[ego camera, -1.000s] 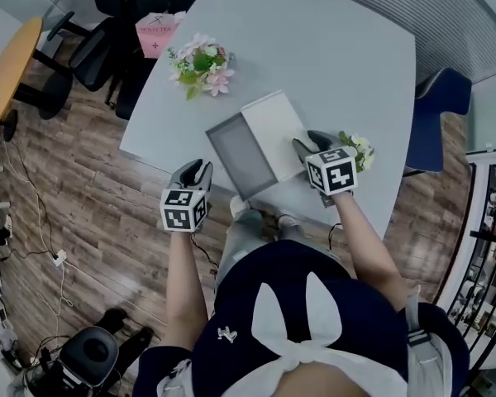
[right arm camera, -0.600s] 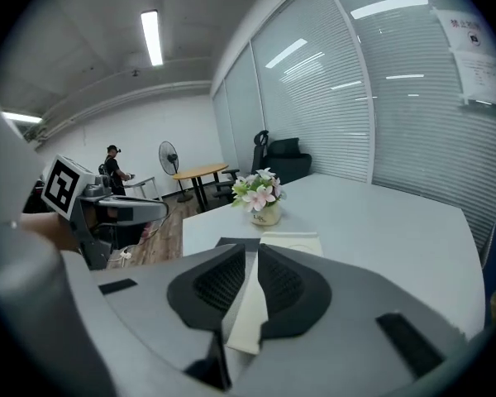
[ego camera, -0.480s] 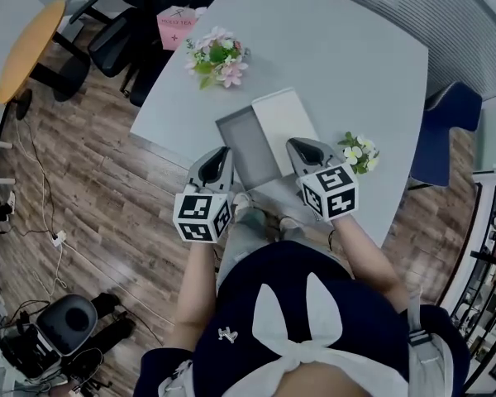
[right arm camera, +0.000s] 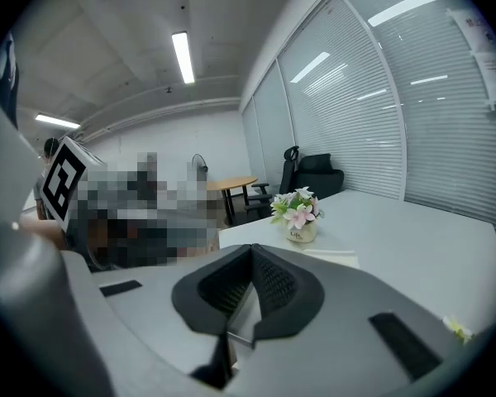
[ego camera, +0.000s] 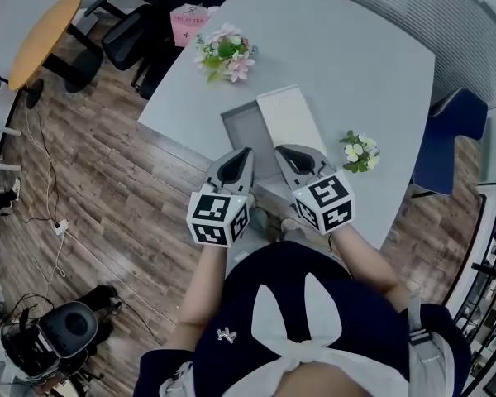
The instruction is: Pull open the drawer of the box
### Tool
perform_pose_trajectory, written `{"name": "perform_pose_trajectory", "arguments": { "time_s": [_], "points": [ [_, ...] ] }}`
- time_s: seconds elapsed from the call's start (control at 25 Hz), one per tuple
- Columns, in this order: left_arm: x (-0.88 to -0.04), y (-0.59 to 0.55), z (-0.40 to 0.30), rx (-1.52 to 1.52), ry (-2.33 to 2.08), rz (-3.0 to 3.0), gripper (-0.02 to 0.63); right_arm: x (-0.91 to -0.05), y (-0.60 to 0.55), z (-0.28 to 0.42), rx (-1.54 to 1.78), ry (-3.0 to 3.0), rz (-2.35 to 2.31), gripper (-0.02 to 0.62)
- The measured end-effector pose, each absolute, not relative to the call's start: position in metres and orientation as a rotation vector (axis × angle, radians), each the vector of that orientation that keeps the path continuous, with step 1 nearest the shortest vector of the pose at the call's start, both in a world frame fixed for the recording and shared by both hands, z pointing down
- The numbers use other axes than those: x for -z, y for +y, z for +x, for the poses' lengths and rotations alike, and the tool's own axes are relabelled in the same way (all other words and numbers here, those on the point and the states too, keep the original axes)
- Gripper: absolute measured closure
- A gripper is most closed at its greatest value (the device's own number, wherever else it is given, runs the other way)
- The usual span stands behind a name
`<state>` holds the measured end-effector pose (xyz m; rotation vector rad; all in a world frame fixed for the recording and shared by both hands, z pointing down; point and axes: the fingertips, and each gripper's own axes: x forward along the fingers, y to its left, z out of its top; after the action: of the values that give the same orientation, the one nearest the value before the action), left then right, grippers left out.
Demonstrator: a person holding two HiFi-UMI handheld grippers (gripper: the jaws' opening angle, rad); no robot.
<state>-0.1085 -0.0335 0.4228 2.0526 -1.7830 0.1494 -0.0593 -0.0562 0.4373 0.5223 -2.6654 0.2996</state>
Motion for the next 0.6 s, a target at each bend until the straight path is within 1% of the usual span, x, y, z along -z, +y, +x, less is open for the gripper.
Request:
{"name": "perform_pose_trajectory", "arguments": {
  "time_s": [0.6],
  "points": [
    [-0.418, -0.013, -0.087, -0.188, -1.818, 2.026, 0.583, -0.421, -0.034, -0.05, -0.295, -2.708, 0.435, 0.594]
  ]
}}
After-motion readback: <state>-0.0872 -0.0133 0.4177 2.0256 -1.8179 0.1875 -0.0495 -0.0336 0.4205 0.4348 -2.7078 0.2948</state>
